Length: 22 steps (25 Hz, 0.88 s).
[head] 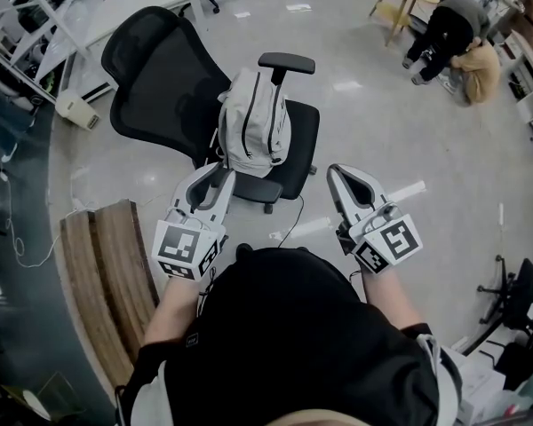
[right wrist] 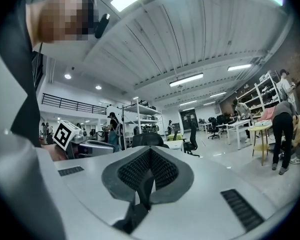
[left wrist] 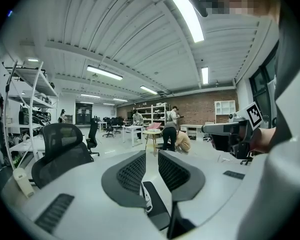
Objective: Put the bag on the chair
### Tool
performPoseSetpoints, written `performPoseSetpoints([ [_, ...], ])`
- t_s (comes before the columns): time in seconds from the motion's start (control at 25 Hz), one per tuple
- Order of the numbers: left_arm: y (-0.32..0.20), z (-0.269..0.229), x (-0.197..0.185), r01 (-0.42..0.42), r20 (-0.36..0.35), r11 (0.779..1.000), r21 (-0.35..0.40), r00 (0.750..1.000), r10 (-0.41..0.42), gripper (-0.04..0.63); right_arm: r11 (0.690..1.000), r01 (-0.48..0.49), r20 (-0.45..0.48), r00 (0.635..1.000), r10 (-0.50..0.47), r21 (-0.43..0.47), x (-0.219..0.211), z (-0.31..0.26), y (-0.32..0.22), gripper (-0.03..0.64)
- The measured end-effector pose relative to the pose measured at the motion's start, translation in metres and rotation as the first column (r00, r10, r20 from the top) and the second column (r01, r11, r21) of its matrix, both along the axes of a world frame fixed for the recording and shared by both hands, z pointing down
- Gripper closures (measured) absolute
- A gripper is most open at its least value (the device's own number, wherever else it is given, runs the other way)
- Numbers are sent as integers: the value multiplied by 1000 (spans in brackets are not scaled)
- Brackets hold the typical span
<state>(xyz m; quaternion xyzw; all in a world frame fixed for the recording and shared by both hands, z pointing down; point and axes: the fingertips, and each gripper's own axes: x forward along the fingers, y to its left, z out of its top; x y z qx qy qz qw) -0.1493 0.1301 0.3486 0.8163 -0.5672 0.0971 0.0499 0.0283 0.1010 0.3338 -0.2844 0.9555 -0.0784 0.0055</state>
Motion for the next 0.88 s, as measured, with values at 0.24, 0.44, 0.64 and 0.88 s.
performPoseSetpoints([
  [0.24,6,2,-10,9,-4,1000,-8,1000,-9,511,1000,2,-1,1000,-2,-11,-9,3,3,589],
  [0.44,8,3,-15,13,-4,1000,-10,1000,-13,512,1000,2,1,1000,-2,-16,-13,5,4,589],
  [0.64,7,4,-19,17,-4,1000,-8,1000,-17,514,1000,2,-1,1000,-2,-15,-17,6,3,589],
  [0.88,7,4,-22,18,-5,1000,-9,1000,-18,518,1000,5,-1,1000,-5,-15,-20,6,2,589],
])
